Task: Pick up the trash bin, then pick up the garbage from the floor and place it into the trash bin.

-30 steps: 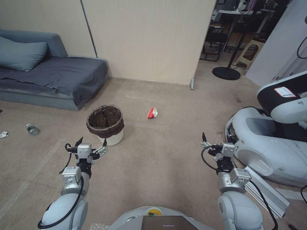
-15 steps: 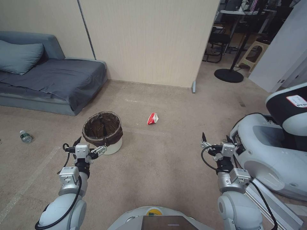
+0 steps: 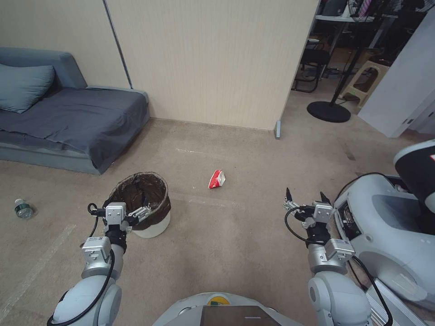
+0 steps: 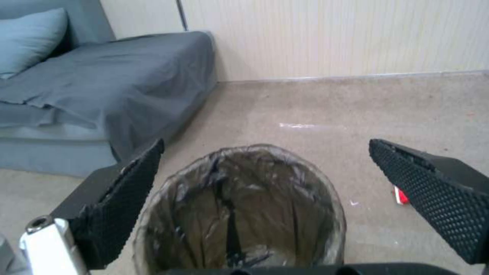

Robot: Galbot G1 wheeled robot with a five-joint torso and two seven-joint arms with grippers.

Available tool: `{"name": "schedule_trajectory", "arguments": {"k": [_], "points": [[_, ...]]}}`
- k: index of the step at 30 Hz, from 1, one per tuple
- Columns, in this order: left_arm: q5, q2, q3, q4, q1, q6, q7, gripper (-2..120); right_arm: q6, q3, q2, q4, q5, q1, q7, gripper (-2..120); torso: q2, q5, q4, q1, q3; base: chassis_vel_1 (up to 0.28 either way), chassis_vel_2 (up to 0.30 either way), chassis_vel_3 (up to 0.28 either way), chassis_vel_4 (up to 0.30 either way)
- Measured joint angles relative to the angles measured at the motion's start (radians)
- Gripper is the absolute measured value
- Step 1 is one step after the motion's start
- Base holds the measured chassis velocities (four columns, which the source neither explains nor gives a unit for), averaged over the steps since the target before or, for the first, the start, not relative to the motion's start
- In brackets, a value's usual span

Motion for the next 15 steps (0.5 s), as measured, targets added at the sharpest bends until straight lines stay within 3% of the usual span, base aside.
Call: {"name": "schedule_trajectory", "arguments": {"k": [15], "points": [[-0.012,0.001,-0.01,-0.01,0.011,-0.001,-0.004,100,0.011,-0.003,0.0,0.0,-0.001,-0.009,0.001,100,0.0,0.0,0.0,0.0,0.0,-0.156,0.166,0.163,-0.16]]}}
